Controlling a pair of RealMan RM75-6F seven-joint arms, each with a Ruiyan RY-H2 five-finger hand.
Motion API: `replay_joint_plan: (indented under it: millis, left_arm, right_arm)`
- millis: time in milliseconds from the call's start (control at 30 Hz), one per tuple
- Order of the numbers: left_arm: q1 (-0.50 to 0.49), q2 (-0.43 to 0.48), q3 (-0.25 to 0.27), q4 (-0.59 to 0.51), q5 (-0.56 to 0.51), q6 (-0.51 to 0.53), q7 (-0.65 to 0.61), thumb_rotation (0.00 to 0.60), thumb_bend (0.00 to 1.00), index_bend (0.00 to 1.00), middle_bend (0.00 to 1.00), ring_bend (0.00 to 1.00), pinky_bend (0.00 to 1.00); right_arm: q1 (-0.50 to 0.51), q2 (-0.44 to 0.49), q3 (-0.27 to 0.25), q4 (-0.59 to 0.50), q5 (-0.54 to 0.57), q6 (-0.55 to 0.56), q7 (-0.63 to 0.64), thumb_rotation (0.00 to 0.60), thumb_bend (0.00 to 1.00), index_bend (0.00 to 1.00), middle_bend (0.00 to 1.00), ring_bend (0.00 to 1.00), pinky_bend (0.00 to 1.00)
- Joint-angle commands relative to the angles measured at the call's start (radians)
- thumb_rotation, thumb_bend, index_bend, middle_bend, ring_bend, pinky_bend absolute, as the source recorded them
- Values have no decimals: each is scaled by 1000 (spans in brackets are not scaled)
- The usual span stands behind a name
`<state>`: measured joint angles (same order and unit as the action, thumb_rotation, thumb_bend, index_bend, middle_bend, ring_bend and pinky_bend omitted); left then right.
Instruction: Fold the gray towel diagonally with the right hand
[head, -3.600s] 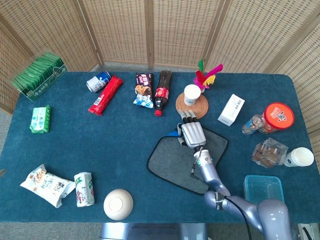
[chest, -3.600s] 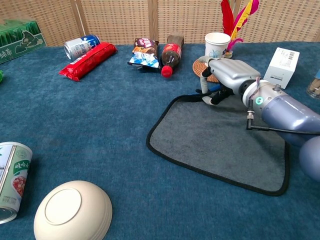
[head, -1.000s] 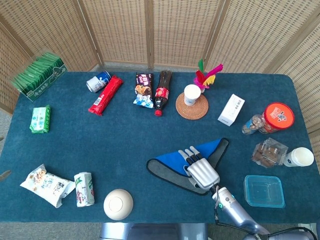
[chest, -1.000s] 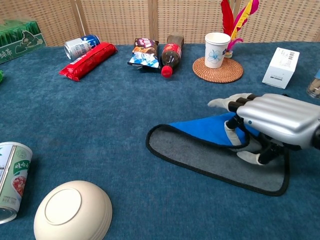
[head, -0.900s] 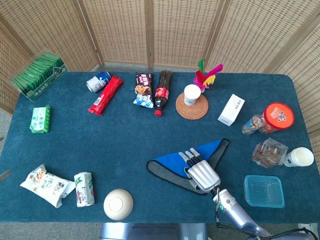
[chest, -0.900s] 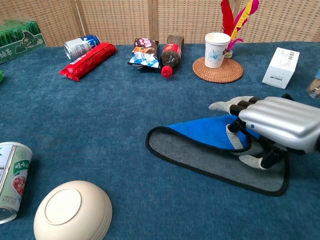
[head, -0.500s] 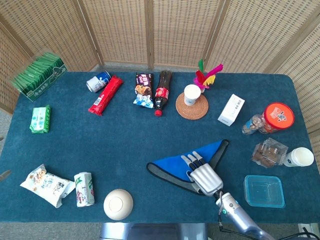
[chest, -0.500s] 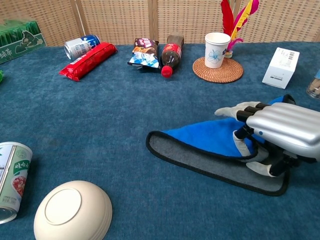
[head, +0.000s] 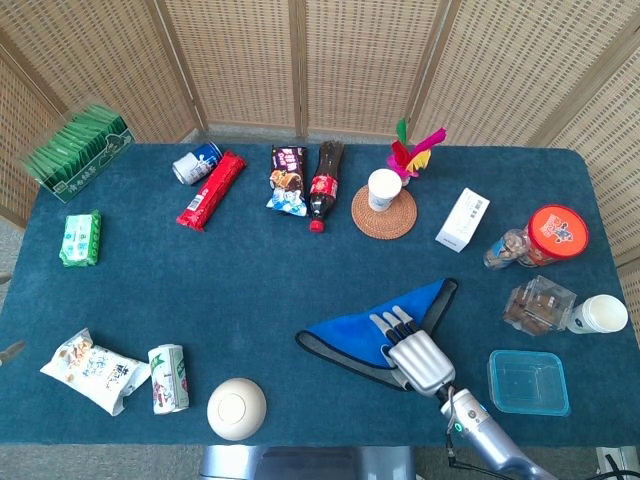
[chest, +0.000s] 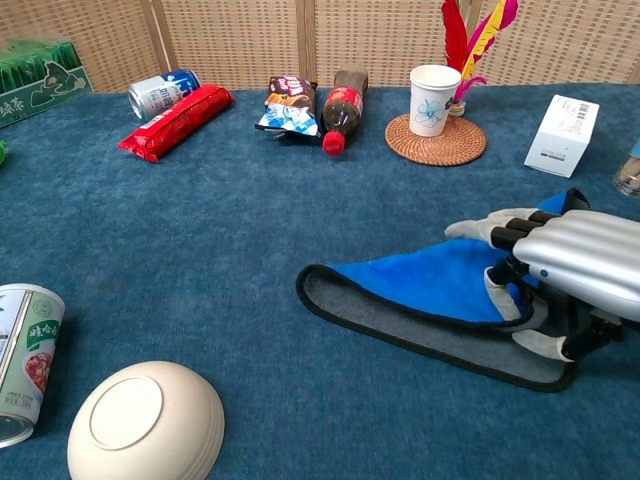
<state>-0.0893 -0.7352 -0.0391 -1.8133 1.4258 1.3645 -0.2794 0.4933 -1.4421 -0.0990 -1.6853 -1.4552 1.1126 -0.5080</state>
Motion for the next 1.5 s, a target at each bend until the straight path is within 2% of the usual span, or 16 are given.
replay_joint_plan:
  millis: [33,533,1500]
  left_arm:
    - [-1,0,0,0,1,-2,2,600,243,178,0,0,0]
    - [-4,-2,1,-2,-2,-5,8,600,242,178,0,0,0]
    - [-4,-2,3,0,-1,-3,4,600,242,179,0,0,0]
  right_arm:
    - [-4,2,-2,4,-8,-1,7,600,451,693,0,0,0]
    - [-34,13,-26,25,-66,5,39,600,452,695,0,0,0]
    - [-56,11,-16,26,-76,-30,47,600,450,696,0,0,0]
